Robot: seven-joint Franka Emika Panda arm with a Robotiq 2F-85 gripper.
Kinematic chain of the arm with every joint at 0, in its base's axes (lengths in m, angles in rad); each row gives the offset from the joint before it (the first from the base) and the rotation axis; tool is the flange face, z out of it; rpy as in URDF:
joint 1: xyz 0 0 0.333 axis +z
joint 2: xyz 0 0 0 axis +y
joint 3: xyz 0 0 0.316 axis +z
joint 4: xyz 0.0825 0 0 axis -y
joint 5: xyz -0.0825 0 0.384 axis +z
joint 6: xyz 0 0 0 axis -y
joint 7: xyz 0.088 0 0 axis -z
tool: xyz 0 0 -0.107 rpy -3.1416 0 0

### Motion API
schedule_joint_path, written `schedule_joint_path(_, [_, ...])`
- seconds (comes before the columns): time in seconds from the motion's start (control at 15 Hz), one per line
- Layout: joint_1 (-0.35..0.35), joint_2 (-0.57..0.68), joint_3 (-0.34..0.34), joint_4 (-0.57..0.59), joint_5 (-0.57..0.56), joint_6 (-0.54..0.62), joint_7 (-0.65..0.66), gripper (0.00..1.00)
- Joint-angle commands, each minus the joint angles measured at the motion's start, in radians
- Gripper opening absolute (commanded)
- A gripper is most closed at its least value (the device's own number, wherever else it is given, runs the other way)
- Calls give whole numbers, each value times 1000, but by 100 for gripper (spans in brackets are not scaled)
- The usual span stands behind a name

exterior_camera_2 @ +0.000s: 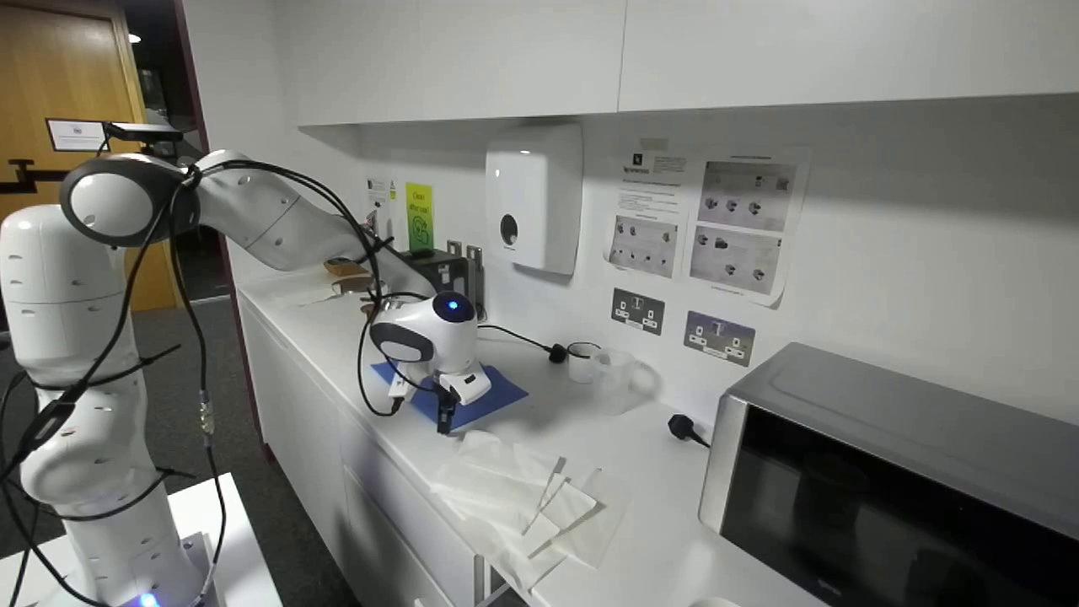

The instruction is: Fold the blue towel in half

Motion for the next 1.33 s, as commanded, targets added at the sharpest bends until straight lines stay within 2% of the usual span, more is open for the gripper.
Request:
schedule_joint_path(0.0, [-24,25,15,35,10,-12,-34,100])
schedule_joint_path(0.87, [-25,48,23,50,2,-17,-33,100])
schedule_joint_path(1.27, [-16,41,23,35,-34,14,14,100])
